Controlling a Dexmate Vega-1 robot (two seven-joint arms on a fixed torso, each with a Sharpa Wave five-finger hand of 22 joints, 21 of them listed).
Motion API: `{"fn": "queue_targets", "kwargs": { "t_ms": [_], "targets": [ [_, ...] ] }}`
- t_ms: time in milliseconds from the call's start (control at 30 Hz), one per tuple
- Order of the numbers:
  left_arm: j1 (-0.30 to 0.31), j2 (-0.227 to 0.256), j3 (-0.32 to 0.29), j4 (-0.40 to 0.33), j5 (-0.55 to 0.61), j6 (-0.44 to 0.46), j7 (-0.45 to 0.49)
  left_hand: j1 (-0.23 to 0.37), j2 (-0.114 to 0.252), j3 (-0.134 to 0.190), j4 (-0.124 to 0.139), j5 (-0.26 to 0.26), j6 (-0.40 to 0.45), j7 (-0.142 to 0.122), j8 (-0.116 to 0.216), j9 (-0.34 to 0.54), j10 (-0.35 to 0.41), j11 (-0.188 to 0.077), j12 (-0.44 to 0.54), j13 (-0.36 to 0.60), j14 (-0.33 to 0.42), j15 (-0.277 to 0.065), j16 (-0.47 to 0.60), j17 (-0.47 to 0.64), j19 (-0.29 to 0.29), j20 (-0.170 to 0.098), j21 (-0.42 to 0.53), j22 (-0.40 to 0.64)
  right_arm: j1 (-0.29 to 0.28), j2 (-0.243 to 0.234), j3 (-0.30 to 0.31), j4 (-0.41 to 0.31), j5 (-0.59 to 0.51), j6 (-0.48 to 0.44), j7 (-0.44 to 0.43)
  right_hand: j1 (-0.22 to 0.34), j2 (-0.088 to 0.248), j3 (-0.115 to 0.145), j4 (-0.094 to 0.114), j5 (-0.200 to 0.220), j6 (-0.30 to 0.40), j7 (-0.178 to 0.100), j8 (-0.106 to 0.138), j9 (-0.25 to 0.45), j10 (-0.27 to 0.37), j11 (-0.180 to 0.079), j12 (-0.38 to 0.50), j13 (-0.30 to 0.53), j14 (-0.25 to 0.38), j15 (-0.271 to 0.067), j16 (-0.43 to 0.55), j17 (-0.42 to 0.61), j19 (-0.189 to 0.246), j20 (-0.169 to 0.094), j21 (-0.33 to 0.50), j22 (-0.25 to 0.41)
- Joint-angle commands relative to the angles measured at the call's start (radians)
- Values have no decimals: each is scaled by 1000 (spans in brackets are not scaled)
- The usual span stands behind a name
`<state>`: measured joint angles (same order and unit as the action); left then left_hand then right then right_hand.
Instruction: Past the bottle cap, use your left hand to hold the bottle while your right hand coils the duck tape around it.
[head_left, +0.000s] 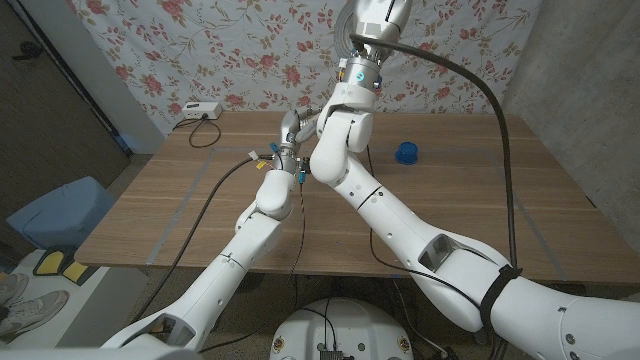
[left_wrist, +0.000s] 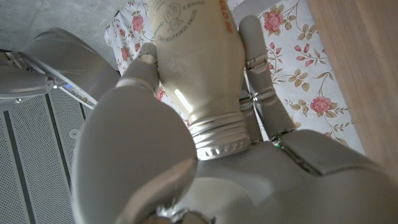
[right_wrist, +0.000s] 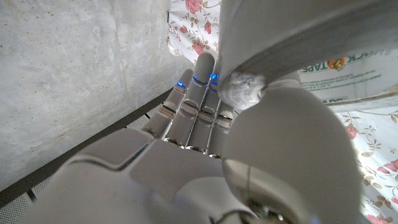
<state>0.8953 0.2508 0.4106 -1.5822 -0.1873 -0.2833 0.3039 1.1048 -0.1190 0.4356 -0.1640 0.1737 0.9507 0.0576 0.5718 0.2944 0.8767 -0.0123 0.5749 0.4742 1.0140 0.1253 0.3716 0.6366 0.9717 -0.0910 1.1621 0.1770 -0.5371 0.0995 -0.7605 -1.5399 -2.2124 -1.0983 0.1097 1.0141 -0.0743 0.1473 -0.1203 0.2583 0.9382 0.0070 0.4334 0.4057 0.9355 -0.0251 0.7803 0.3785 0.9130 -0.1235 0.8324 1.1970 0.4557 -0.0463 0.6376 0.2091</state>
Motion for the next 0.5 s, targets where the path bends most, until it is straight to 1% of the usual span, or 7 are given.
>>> {"fn": "queue_targets", "kwargs": {
  "t_ms": [33,67,100,133,200,333,500],
  "targets": [
    [2,-18,4,5,48,38,55,172,161,40,6,2,9,-2,2,1,92,-71,-4,241,342,-355,8,2,-42,-104,8,3,-35,9,-33,-73,-17,21,-84,230,224,-5,1,8,62,-46,1,6,85,-76,4,237,11,-98,10,6,10,-8,9,1],
    [8,-21,8,1,79,36,86,172,161,40,6,2,10,-1,2,1,93,-71,-5,240,341,-355,7,1,-42,-103,8,3,-32,17,-25,-64,-23,18,-84,232,224,-5,0,8,64,-46,1,6,86,-76,3,237,11,-99,10,5,11,-6,10,1],
    [8,-21,8,1,81,36,89,172,161,40,6,2,9,-1,2,1,93,-70,-5,241,342,-356,7,2,-42,-103,9,3,-33,19,-23,-63,-25,19,-86,231,224,-6,1,8,63,-46,1,7,86,-76,2,235,10,-98,10,6,9,-7,10,1],
    [19,-24,18,-7,143,32,144,172,160,40,6,1,12,0,2,0,93,-72,-5,242,341,-356,6,0,-42,-103,9,3,-20,41,-2,-30,-42,6,-77,232,226,-5,1,8,65,-44,1,6,87,-76,4,237,10,-99,11,9,11,-5,12,1],
    [29,-26,30,-15,218,27,210,173,159,40,5,1,13,-1,2,0,92,-74,-7,244,342,-356,7,0,-42,-103,10,2,-8,55,21,-4,-43,1,-70,237,227,-4,-2,9,64,-45,0,7,87,-74,2,234,18,-102,15,9,10,-6,13,1],
    [33,-40,50,-1,366,10,357,174,158,40,5,1,16,-1,2,-2,96,-75,-10,243,344,-356,7,-1,-43,-103,12,2,10,77,55,47,-47,-18,-56,242,227,-3,-4,10,65,-42,-2,7,88,-73,1,234,20,-101,17,13,10,-4,17,0],
    [28,-45,80,14,506,23,486,176,156,40,4,1,18,-2,2,-4,100,-76,-15,241,345,-356,8,0,-43,-103,14,2,35,105,92,128,-80,-54,-41,242,226,-3,-3,10,61,-43,-4,9,84,-73,0,236,16,-99,16,18,4,-8,18,0]
  ]
}}
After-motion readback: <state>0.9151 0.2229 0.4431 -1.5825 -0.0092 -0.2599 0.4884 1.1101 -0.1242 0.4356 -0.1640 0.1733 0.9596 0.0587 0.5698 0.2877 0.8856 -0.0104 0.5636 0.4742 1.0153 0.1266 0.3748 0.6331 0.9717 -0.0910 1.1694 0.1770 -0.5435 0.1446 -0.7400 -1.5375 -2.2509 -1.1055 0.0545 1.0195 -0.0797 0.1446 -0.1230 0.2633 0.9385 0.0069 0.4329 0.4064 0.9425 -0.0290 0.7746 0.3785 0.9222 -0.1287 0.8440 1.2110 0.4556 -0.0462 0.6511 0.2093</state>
